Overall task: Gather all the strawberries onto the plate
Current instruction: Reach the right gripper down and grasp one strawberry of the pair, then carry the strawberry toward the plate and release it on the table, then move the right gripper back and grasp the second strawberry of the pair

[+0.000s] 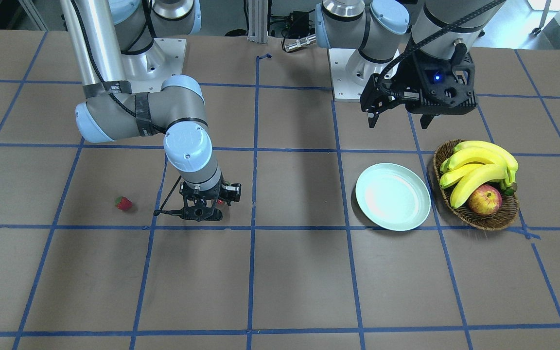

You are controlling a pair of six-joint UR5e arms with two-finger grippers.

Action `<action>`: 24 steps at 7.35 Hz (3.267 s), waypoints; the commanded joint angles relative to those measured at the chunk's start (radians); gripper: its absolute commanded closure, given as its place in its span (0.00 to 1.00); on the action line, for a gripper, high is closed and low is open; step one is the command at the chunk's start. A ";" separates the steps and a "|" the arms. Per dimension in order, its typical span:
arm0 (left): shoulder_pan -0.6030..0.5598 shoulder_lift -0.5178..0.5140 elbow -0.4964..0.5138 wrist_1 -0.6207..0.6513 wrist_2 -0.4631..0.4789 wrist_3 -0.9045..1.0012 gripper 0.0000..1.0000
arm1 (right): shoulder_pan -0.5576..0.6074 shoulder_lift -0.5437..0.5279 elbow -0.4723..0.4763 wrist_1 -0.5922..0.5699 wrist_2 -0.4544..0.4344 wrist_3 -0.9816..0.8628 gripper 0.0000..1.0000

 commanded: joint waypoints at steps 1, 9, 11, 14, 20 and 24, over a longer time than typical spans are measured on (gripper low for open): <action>-0.001 0.000 -0.002 0.000 -0.001 0.000 0.00 | 0.001 0.000 -0.001 0.009 0.043 0.013 0.75; 0.001 0.001 -0.010 0.009 0.011 0.011 0.00 | 0.173 0.052 -0.146 -0.001 0.150 0.281 0.76; 0.001 0.006 -0.011 0.009 0.012 0.011 0.00 | 0.231 0.095 -0.175 -0.021 0.152 0.310 0.70; 0.001 0.007 -0.011 0.009 0.003 0.006 0.00 | 0.230 0.077 -0.188 -0.021 0.141 0.300 0.00; 0.003 0.024 -0.005 0.008 -0.003 0.011 0.00 | 0.059 -0.069 0.077 -0.089 -0.070 0.060 0.01; -0.002 -0.003 -0.083 0.012 -0.044 -0.005 0.00 | 0.059 -0.051 0.108 -0.081 -0.066 0.071 0.67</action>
